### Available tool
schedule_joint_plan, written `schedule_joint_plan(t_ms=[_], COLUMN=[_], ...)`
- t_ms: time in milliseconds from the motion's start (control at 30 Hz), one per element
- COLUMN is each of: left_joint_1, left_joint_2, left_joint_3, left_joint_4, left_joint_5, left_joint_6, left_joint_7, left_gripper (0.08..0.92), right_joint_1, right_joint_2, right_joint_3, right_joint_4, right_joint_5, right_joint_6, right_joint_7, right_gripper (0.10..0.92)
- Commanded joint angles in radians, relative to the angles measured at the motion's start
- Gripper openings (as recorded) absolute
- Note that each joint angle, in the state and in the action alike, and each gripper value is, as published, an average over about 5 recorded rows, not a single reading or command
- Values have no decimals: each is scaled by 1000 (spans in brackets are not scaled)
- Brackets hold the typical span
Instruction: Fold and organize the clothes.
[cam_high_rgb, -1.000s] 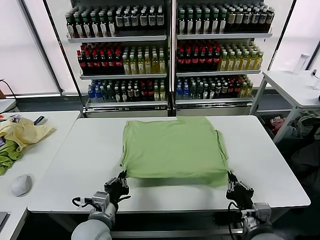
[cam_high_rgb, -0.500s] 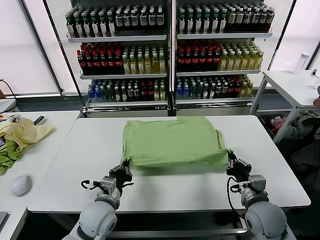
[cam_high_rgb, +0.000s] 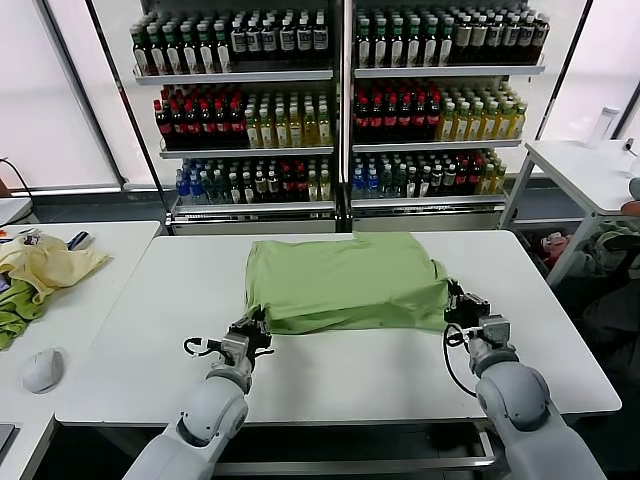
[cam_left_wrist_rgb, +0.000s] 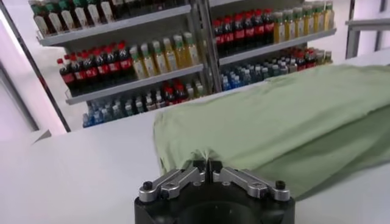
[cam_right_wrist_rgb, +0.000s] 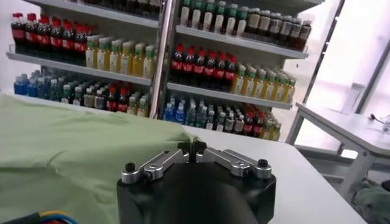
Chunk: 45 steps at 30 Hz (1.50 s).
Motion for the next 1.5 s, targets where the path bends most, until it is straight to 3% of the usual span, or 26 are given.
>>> schedule_joint_plan(t_ms=[33, 167, 667, 833, 933, 1167, 1500], left_joint_1=[-42, -41, 88, 85, 57, -12, -38], left_joint_2=[-3, -4, 6, 12, 14, 13, 6], left_joint_3=[17, 14, -28, -36, -36, -17, 10], left_joint_4=[71, 74, -99, -72, -44, 24, 68], left_joint_5=[31, 31, 23, -21, -53, -136, -199], left_joint_6=[-1, 11, 14, 15, 18, 52, 56], left_joint_7=[1, -1, -24, -27, -28, -40, -52], left_gripper=[105, 166, 595, 742, 803, 790, 507], right_joint_1=[59, 67, -101, -131, -123, -60, -8], right_joint_2=[0, 15, 12, 5, 6, 25, 37], right_joint_3=[-33, -50, 45, 73, 71, 42, 7], right_joint_4=[-56, -71, 38, 40, 17, -51, -111], right_joint_5=[-13, -29, -35, 5, 41, 146, 216], right_joint_6=[5, -7, -19, -39, -66, -135, -149], right_joint_7=[4, -6, -16, -1, 6, 21, 43], right_gripper=[136, 216, 630, 772, 814, 807, 535])
